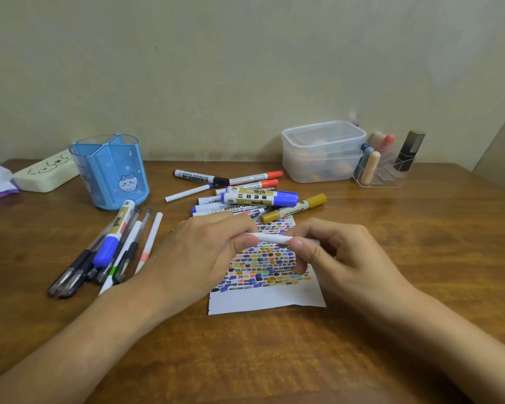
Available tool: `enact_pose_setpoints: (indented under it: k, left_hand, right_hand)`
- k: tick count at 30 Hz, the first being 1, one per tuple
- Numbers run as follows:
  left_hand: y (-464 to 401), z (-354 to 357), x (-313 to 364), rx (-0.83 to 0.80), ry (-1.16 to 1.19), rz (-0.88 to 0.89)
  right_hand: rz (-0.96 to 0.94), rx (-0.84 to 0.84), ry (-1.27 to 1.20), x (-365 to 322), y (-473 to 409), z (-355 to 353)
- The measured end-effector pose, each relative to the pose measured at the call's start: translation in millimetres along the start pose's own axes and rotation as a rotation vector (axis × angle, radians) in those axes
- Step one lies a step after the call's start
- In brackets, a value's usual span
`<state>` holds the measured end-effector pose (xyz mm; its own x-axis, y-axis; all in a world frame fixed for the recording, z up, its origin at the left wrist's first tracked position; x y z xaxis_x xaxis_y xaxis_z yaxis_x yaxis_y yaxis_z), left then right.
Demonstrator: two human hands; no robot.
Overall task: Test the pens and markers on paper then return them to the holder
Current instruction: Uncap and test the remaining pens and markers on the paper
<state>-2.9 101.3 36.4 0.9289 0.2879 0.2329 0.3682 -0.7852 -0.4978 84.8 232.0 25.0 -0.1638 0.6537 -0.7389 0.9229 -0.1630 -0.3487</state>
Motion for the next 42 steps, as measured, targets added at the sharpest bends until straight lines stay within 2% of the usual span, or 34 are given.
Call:
enact_pose_setpoints:
  k: [9, 14, 17, 19, 21, 25, 27, 31, 35, 42]
  left_hand:
    - [-0.2, -3.1, 4.4, 0.015, -0.046, 0.020]
    - [-1.1, 2.3, -3.0, -0.058, 0.013, -0.008]
    - [-0.7, -3.6, 1.6, -0.069, -0.083, 0.072]
    - [-1.2, -4.9, 0.8, -0.133, -0.082, 0.075]
    - [-2.8, -13.2, -9.5, -0.154, -0.043, 0.028]
    - [-2.2, -44.9, -54.1, -0.077, -0.069, -0.165]
    - [4.5, -48.3, -81.0, -0.129, -0.105, -0.306]
    - [17.1, -52.3, -115.8, -0.183, -0.391, -0.464]
    - [23.2, -44.6, -127.6, -0.234, -0.436, -0.514]
    - [24.6, -30.1, -132.3, -0.273, -0.473, -0.501]
  right_hand:
    - [0.018, -0.025, -0.023, 2.0, 1.0, 0.9]
    - [0.017, -0.005, 0.017, 1.7, 1.0, 1.1]
    - [-0.004, 0.000, 0.030, 1.8, 1.0, 3.2]
    - [-0.012, 0.007, -0.001, 2.0, 1.1, 3.3]
    - [-0.007, 0.021, -0.025, 3.6, 0.7, 1.6]
    - [0.018, 0.003, 0.007, 10.7, -1.2, 2.1]
    - [0.031, -0.006, 0.031, 14.8, -1.3, 2.7]
    - [0.071, -0.047, 0.107, 20.9, -1.4, 6.0]
    - [0.087, -0.066, 0.134, 22.7, -1.4, 8.5]
    - [0.096, -0.077, 0.133, 23.1, -1.1, 9.1]
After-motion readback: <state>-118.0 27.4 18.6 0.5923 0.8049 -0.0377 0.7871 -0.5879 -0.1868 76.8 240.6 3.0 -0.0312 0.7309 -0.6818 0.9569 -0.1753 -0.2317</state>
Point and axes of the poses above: each hand's wrist, its own y-axis away from the middle knuckle, its own z-axis out of the palm, x = y × z, the point moved 9 cm from there along -y, towards the middle knuckle, and after that the axes turned 6 degrees about -y, right-handed, at the moved point
